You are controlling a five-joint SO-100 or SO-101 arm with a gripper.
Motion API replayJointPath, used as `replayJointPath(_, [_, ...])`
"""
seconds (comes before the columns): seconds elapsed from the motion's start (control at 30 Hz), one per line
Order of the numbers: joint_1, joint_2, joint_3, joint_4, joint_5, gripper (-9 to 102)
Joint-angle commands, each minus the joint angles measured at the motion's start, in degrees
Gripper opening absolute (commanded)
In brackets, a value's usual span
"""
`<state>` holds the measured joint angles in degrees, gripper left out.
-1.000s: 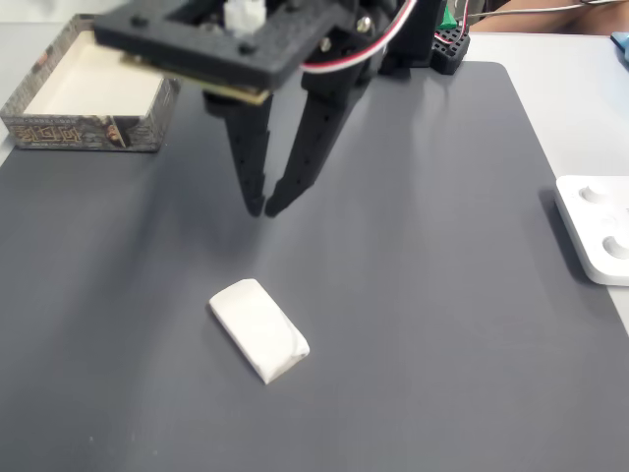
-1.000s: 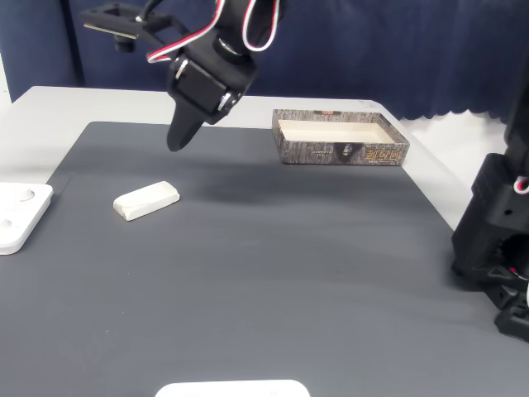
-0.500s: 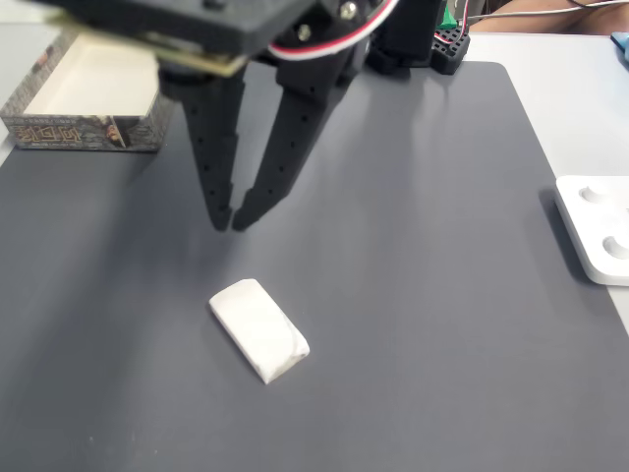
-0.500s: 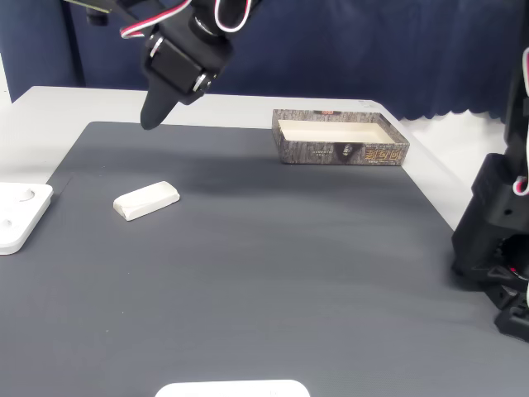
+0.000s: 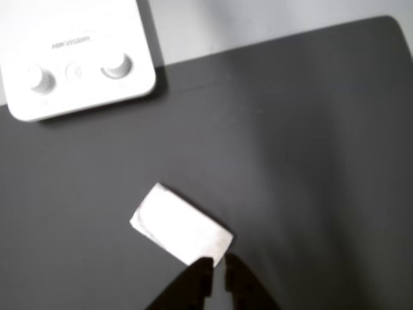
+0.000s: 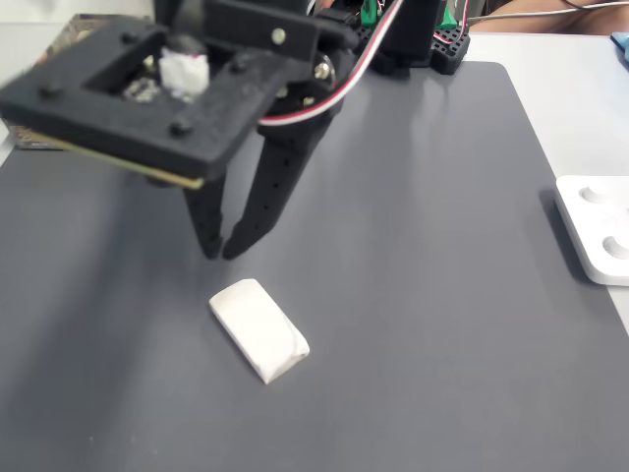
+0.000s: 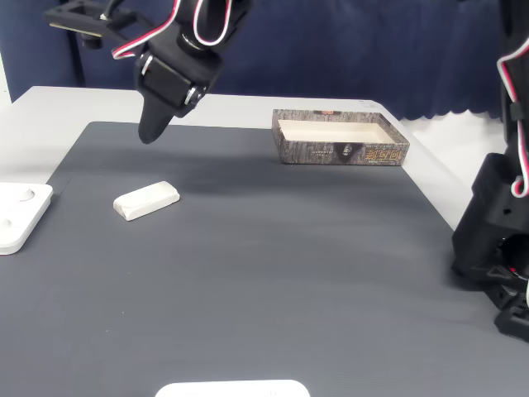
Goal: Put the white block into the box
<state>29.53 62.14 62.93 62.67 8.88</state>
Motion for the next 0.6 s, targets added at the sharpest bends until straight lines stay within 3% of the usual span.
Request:
replayJointPath(0.0, [1.8, 0.1, -5.4, 0.1, -1.3, -2])
replayJointPath(0.4, [1.4, -5.2, -9.5, 1.0, -2.1, -2])
replayJointPath(0.57, [0.6, -6.8, -11.3, 5.1, -2.1, -2])
